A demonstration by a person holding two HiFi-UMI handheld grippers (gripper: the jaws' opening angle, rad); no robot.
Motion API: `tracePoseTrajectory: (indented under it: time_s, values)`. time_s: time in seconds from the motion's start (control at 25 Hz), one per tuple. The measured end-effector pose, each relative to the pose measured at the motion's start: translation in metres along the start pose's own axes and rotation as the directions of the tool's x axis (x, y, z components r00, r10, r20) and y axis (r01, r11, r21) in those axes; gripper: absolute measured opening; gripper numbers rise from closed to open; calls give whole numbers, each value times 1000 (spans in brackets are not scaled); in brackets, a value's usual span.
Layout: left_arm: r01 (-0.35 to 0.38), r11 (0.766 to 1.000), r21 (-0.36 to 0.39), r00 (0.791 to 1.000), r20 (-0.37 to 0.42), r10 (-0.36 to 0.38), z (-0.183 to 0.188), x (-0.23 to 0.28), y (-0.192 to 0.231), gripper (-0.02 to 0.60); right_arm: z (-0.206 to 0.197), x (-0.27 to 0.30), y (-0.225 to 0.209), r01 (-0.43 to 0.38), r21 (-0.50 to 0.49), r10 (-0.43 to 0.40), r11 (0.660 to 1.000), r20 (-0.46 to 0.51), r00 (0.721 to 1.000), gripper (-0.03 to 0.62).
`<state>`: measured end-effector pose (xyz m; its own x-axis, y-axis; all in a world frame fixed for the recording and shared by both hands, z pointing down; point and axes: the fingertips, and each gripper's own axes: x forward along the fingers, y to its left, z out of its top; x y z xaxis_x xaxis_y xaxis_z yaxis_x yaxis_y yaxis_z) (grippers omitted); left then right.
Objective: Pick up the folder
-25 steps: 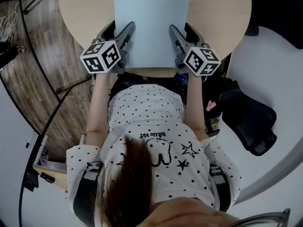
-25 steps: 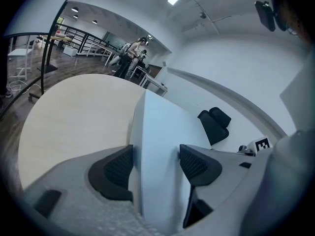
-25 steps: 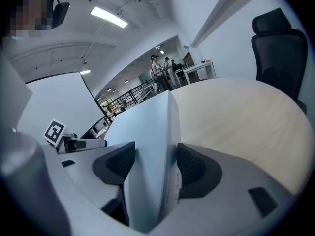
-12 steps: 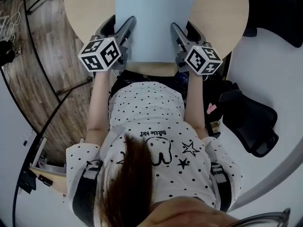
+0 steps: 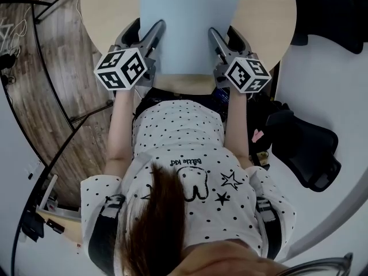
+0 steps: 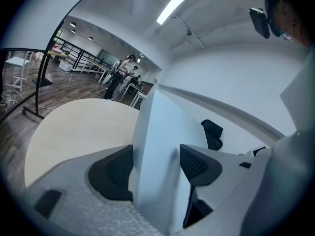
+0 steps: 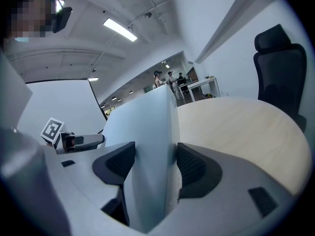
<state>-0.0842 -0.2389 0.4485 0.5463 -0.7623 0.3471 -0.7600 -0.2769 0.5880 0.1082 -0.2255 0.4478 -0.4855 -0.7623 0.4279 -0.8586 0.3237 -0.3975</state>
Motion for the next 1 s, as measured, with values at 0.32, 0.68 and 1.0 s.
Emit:
tracePoseTrajectory:
  time_s: [0.32,0.68,1.0]
  values:
    - [29,999,22,999,36,-30,18,-3,-12,290,29,-5,7,1,-30,1,1000,77,997,262]
    - [49,997,51,996,74,-53,38,-9,-25,290,46,-12,14,4,-40,1,999,128,992,262]
    - [62,995,74,990,119,-71,55,-16,-40,290,65,-23,20,0,-57,10,998,184,983,262]
